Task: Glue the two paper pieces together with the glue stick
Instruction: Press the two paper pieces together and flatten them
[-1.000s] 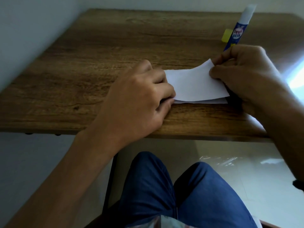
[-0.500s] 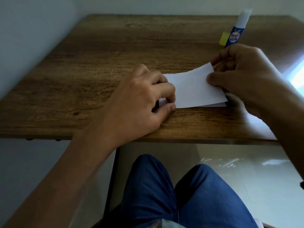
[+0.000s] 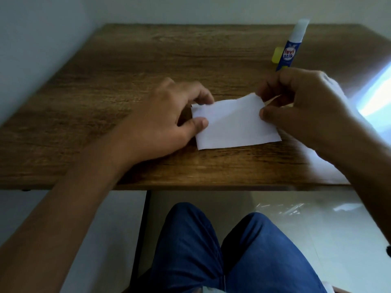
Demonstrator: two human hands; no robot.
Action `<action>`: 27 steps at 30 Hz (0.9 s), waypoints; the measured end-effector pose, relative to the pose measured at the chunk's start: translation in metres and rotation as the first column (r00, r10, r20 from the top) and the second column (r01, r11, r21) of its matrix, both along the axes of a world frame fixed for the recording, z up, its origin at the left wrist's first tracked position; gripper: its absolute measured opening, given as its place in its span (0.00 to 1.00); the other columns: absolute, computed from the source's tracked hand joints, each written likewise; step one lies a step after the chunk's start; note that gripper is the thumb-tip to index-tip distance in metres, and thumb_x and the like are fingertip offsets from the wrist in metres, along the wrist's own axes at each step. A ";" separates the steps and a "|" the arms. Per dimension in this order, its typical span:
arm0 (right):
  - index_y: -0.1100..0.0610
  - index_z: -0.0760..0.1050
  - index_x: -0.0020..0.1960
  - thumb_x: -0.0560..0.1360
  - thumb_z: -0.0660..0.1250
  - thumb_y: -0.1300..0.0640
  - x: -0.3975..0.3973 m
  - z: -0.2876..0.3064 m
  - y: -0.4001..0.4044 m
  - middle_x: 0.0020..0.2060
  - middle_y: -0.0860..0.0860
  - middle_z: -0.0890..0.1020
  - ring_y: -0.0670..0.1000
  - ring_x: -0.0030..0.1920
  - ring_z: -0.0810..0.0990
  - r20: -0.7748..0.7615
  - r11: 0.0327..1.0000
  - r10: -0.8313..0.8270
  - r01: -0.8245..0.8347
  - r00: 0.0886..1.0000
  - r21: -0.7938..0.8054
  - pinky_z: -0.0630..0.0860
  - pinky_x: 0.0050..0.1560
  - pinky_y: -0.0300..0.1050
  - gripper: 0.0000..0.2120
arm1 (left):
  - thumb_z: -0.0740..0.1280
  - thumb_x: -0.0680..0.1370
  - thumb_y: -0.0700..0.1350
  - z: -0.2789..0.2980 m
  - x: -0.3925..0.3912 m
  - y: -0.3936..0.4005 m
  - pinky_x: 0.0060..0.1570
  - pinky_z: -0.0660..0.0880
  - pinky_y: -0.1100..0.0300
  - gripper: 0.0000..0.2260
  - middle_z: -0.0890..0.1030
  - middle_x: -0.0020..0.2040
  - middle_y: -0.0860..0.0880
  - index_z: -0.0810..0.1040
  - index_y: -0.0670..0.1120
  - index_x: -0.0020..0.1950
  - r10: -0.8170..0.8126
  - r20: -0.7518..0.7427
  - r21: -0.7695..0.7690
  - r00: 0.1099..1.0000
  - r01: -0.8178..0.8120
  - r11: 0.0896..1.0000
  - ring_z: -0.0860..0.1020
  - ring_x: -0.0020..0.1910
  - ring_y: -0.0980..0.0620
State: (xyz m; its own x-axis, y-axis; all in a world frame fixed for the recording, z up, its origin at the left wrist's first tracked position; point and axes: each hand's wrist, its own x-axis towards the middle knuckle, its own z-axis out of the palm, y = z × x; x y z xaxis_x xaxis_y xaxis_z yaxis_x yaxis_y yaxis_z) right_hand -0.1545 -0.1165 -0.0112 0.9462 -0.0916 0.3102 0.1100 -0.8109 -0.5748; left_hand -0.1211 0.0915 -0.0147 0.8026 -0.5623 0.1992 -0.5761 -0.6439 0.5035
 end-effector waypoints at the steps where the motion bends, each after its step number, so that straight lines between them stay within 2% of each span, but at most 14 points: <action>1: 0.49 0.77 0.44 0.67 0.70 0.64 0.000 -0.001 0.000 0.38 0.45 0.78 0.40 0.37 0.74 0.004 1.000 -0.001 0.001 1.000 0.012 0.63 0.31 0.18 0.12 | 0.64 0.71 0.51 0.002 0.005 -0.001 0.40 0.61 0.67 0.16 0.68 0.47 0.65 0.69 0.59 0.58 -0.002 -0.030 -0.004 1.000 0.002 1.000 0.67 0.48 0.63; 3: 0.48 0.78 0.43 0.67 0.70 0.64 -0.001 -0.001 -0.001 0.38 0.42 0.78 0.40 0.37 0.74 0.016 1.000 -0.002 0.001 1.000 0.024 0.64 0.32 0.18 0.12 | 0.67 0.71 0.50 0.004 0.012 -0.004 0.43 0.61 0.68 0.21 0.71 0.51 0.64 0.66 0.60 0.61 -0.019 -0.068 0.017 0.998 0.020 1.000 0.66 0.53 0.62; 7: 0.46 0.79 0.41 0.69 0.69 0.64 -0.003 -0.004 -0.001 0.37 0.38 0.75 0.39 0.39 0.73 0.031 0.999 -0.009 0.008 0.999 0.042 0.63 0.32 0.17 0.12 | 0.68 0.69 0.51 0.004 0.018 -0.006 0.41 0.59 0.67 0.23 0.71 0.48 0.68 0.65 0.61 0.63 -0.021 -0.062 0.061 0.998 0.025 0.998 0.64 0.55 0.61; 11: 0.46 0.79 0.42 0.69 0.68 0.64 -0.001 -0.006 -0.001 0.39 0.42 0.76 0.37 0.40 0.72 0.036 0.997 -0.010 0.007 0.999 0.078 0.64 0.32 0.17 0.13 | 0.66 0.69 0.53 0.002 0.015 -0.004 0.43 0.58 0.68 0.23 0.70 0.50 0.69 0.66 0.63 0.62 -0.030 -0.037 0.043 0.999 0.032 0.999 0.62 0.55 0.61; 16: 0.45 0.78 0.39 0.69 0.68 0.64 0.002 -0.008 -0.002 0.40 0.44 0.77 0.39 0.40 0.73 0.037 0.994 -0.017 0.013 0.999 0.105 0.65 0.30 0.19 0.13 | 0.67 0.71 0.50 -0.004 0.012 -0.005 0.49 0.58 0.69 0.29 0.72 0.54 0.67 0.58 0.61 0.68 -0.028 -0.034 0.011 0.999 0.029 1.000 0.63 0.62 0.59; 20: 0.45 0.76 0.35 0.69 0.68 0.65 0.003 -0.009 -0.003 0.40 0.43 0.77 0.42 0.42 0.75 0.023 0.990 -0.005 0.001 1.000 0.142 0.69 0.34 0.32 0.15 | 0.67 0.70 0.51 -0.006 0.011 -0.006 0.51 0.55 0.71 0.32 0.72 0.52 0.67 0.54 0.59 0.70 -0.014 -0.002 0.012 1.000 0.014 1.000 0.61 0.62 0.60; 24: 0.46 0.75 0.33 0.68 0.67 0.67 0.008 -0.008 -0.006 0.42 0.44 0.78 0.44 0.41 0.75 0.001 0.976 -0.040 0.039 0.999 0.214 0.71 0.37 0.39 0.16 | 0.68 0.69 0.53 -0.004 0.009 -0.007 0.50 0.61 0.59 0.34 0.69 0.51 0.69 0.52 0.59 0.70 -0.008 -0.039 0.011 0.999 0.008 1.000 0.61 0.63 0.59; 27: 0.46 0.75 0.32 0.68 0.67 0.68 0.010 -0.008 -0.007 0.44 0.46 0.79 0.44 0.42 0.76 -0.012 0.966 -0.066 0.067 0.998 0.249 0.74 0.39 0.41 0.16 | 0.69 0.68 0.55 -0.002 0.009 -0.006 0.53 0.62 0.56 0.36 0.67 0.50 0.70 0.52 0.59 0.70 -0.002 -0.074 0.004 0.997 0.002 1.000 0.61 0.65 0.59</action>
